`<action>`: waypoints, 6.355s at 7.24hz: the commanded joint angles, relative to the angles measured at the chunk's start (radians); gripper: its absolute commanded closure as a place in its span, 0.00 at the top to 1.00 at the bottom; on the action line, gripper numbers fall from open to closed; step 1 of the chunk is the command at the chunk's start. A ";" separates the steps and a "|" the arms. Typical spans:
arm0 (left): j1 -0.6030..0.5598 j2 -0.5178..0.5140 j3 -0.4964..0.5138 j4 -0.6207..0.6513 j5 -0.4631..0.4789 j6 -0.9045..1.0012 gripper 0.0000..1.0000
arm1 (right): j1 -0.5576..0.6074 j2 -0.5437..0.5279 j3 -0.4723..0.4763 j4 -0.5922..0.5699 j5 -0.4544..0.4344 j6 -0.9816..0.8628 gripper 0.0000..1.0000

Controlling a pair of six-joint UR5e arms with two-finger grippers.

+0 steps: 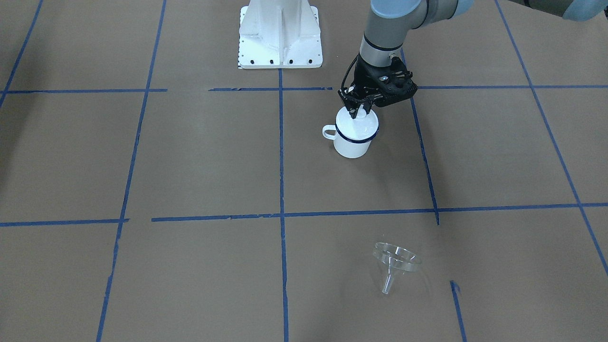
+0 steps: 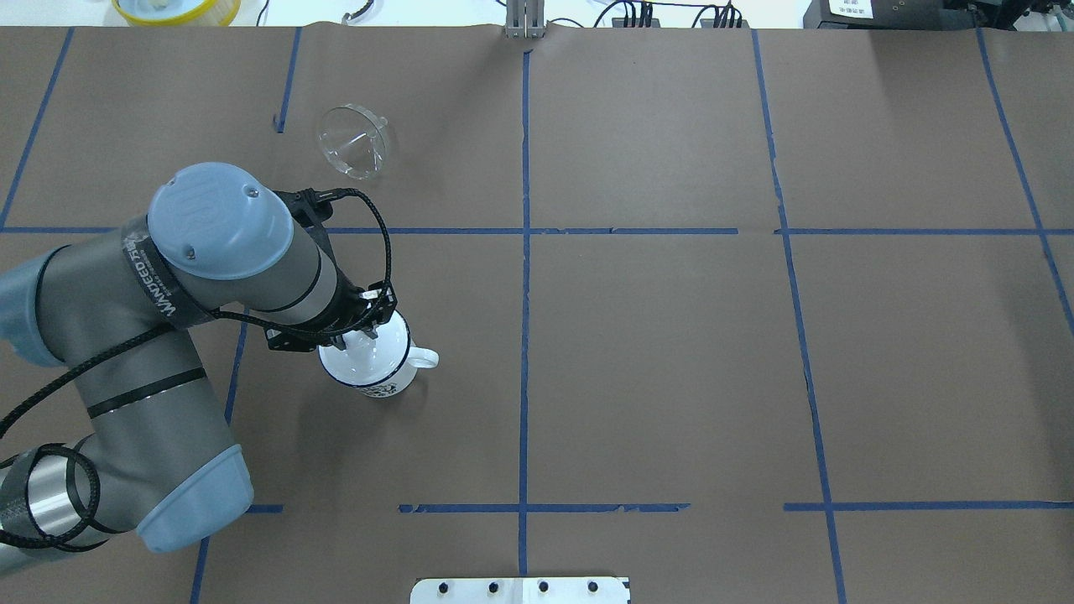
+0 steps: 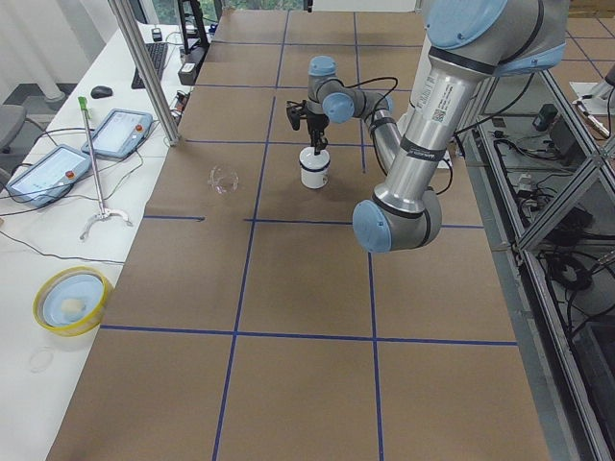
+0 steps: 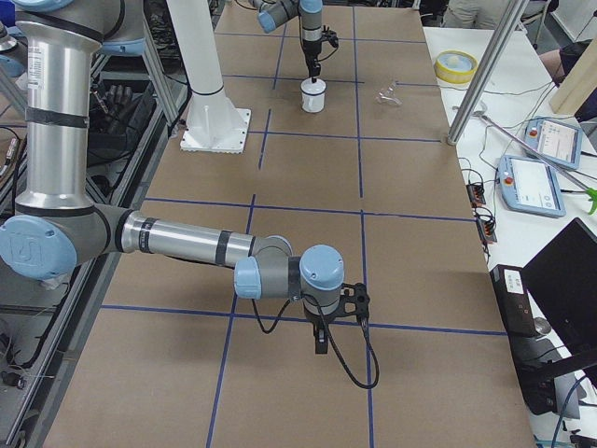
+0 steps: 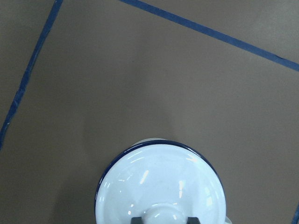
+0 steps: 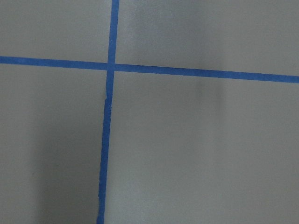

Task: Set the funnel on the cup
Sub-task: 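Lower the left gripper and grasp the lid's knob, then lift the lid off the mug and set it down beside the mug, then release the lid and move the left gripper toward the glass funnel, then grasp the clear glass funnel rim with the left gripper and lift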

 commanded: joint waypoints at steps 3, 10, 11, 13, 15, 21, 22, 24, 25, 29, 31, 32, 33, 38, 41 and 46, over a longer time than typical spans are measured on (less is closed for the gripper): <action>-0.190 -0.001 -0.154 0.127 0.000 0.050 0.00 | 0.000 0.001 0.000 0.000 0.000 0.000 1.00; -0.246 0.487 -0.090 -0.372 -0.143 0.219 0.00 | 0.000 0.000 -0.002 0.000 0.000 0.000 1.00; -0.171 0.485 -0.038 -0.393 -0.137 0.157 0.00 | 0.000 0.000 0.000 0.000 0.000 0.000 1.00; -0.082 0.467 0.009 -0.446 -0.129 0.073 0.00 | 0.000 0.001 -0.002 0.000 0.000 0.000 1.00; -0.033 0.436 0.021 -0.447 -0.121 0.013 0.00 | 0.000 0.000 0.000 0.000 0.000 0.000 1.00; -0.037 0.399 0.050 -0.445 -0.110 0.008 1.00 | 0.000 0.000 0.000 0.000 0.000 0.000 1.00; -0.045 0.402 0.032 -0.436 -0.112 0.008 1.00 | 0.000 0.001 0.000 0.000 0.000 0.000 1.00; -0.196 0.375 0.010 -0.431 -0.118 0.000 1.00 | 0.000 0.000 0.000 0.000 0.000 0.000 1.00; -0.251 0.349 0.022 -0.442 -0.124 -0.070 1.00 | 0.000 0.000 0.000 0.000 0.000 0.000 1.00; -0.287 0.091 0.437 -0.885 0.008 -0.508 1.00 | 0.000 0.000 0.000 0.000 0.000 0.000 1.00; -0.286 0.031 0.608 -1.106 0.104 -0.667 1.00 | 0.000 0.000 0.000 0.000 0.000 0.000 1.00; -0.281 -0.001 0.665 -1.152 0.151 -0.725 0.97 | 0.000 0.000 0.000 0.000 0.000 0.000 1.00; -0.272 -0.027 0.755 -1.256 0.207 -0.774 0.97 | 0.000 0.000 0.000 0.000 0.000 0.000 1.00; -0.257 -0.155 0.952 -1.293 0.265 -0.831 0.86 | 0.000 0.000 0.000 0.000 0.000 0.000 1.00; -0.251 -0.184 0.993 -1.306 0.278 -0.856 0.00 | 0.000 0.000 0.000 0.000 0.000 0.000 1.00; -0.266 -0.176 0.732 -1.062 0.206 -0.779 0.00 | 0.000 0.000 0.000 0.000 0.000 0.000 1.00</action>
